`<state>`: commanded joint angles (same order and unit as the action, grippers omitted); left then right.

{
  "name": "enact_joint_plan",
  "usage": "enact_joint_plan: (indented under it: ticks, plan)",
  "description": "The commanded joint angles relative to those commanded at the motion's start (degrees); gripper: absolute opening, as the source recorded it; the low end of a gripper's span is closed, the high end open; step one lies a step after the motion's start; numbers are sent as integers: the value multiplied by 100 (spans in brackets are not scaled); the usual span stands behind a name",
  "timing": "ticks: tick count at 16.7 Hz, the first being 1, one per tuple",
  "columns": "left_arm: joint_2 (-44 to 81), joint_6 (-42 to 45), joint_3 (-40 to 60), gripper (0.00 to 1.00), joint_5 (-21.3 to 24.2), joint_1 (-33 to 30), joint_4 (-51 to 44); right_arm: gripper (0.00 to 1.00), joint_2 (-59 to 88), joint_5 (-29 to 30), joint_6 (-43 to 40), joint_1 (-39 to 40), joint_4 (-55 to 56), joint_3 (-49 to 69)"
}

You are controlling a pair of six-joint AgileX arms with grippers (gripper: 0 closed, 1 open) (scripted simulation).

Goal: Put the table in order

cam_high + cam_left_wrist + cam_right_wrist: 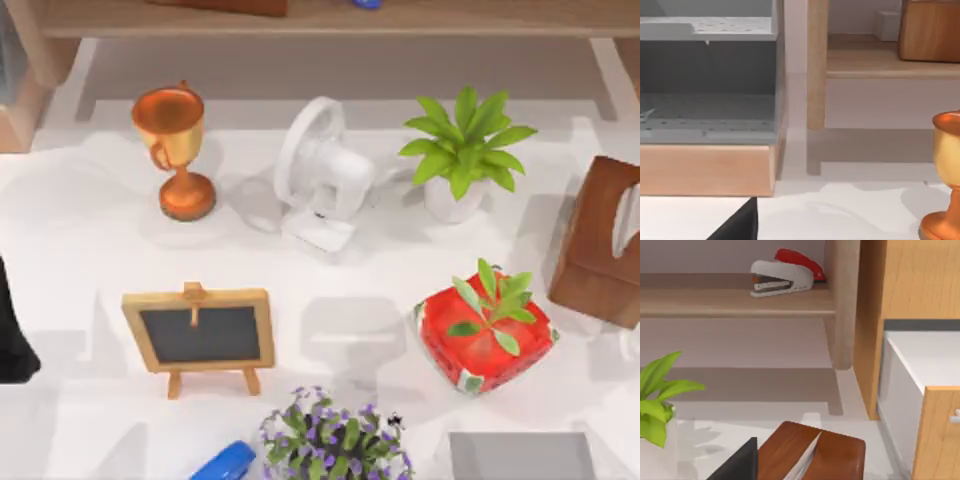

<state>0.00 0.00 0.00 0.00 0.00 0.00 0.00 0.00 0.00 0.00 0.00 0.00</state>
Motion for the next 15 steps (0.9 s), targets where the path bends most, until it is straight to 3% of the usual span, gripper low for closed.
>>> enact_joint_plan:
  ticks: [7, 15]
  plan:
    - [0, 0, 0, 100, 0, 0, 0, 100, 857, -20, -163, -130, -557, 843]
    - [0, 0, 0, 100, 0, 0, 0, 100, 5203, -72, -850, -754, -2829, 5010]
